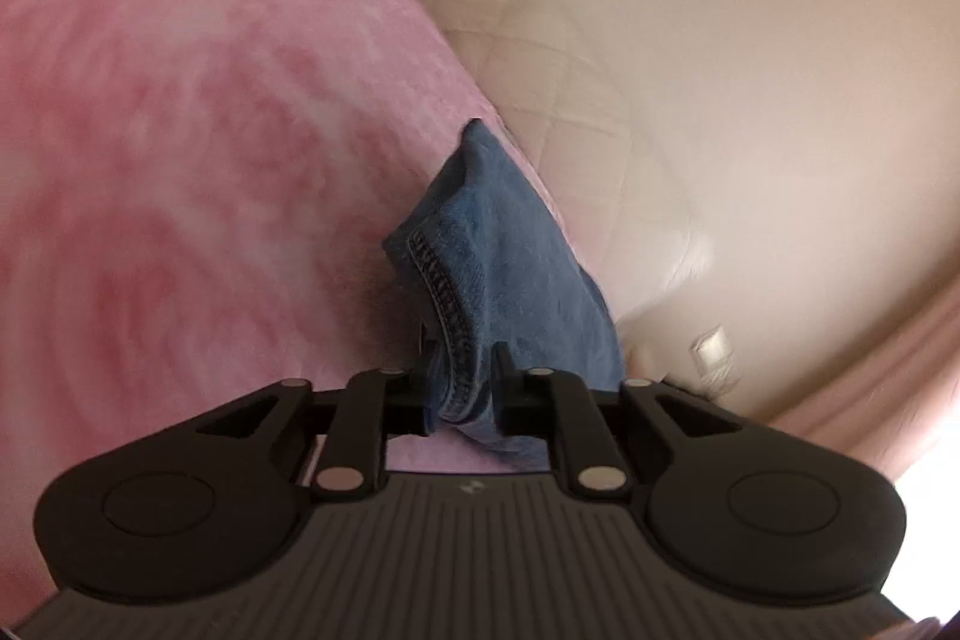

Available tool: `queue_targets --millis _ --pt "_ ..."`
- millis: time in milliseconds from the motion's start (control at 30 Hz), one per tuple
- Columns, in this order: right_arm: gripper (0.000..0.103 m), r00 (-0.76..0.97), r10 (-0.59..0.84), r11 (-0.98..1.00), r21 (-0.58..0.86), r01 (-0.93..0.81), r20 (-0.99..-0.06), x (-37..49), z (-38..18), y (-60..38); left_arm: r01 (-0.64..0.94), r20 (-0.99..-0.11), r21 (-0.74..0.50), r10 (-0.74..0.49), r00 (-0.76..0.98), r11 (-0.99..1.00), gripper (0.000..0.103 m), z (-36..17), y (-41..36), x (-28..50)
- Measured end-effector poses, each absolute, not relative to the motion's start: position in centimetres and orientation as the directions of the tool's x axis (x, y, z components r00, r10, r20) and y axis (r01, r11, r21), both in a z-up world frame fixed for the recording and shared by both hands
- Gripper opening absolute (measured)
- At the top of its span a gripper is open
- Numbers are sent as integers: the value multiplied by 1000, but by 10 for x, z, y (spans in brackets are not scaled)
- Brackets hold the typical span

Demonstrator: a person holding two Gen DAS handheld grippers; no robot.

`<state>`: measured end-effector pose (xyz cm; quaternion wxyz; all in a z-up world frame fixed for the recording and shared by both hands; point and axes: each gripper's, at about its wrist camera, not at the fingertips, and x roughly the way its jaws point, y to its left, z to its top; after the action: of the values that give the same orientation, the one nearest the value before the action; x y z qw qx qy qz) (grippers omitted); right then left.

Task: Fold clothes
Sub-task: 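Press the jeans into a square with both grippers and release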

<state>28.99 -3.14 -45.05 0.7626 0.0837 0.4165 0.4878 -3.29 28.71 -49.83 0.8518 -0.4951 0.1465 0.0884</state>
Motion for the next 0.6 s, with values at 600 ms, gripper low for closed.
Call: queue_targets --millis 600 --pt "9 147 790 501 489 -714 -595 299 -448 -19 -245 -545 -507 -88 834 826 7 -465 291 0"
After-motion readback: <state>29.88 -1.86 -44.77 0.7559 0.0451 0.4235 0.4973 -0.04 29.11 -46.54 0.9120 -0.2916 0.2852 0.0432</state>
